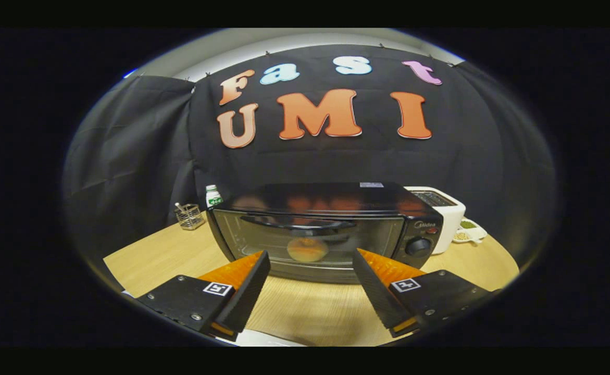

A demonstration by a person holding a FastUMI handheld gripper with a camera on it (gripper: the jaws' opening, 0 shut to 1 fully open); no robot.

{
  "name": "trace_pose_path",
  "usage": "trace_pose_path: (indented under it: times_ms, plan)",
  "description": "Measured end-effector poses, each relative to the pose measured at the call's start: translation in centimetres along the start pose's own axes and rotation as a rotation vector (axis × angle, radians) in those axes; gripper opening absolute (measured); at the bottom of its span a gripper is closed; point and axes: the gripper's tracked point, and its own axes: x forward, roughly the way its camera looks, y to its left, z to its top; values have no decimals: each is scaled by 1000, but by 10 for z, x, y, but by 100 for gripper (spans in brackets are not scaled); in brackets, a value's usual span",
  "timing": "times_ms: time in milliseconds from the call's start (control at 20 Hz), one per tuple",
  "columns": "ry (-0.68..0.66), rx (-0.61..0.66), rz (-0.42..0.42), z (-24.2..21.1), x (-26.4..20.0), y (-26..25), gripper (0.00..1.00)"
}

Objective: Open the toaster oven, put the food inside, and close the toaster oven door.

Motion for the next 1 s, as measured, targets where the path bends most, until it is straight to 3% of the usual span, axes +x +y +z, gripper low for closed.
trace_pose_path:
  times_ms: [250,1000]
  plan:
    - [-79,-10,-8,20,-21,-2,95]
    - [-433,-172,-71,132,-153,-10,95]
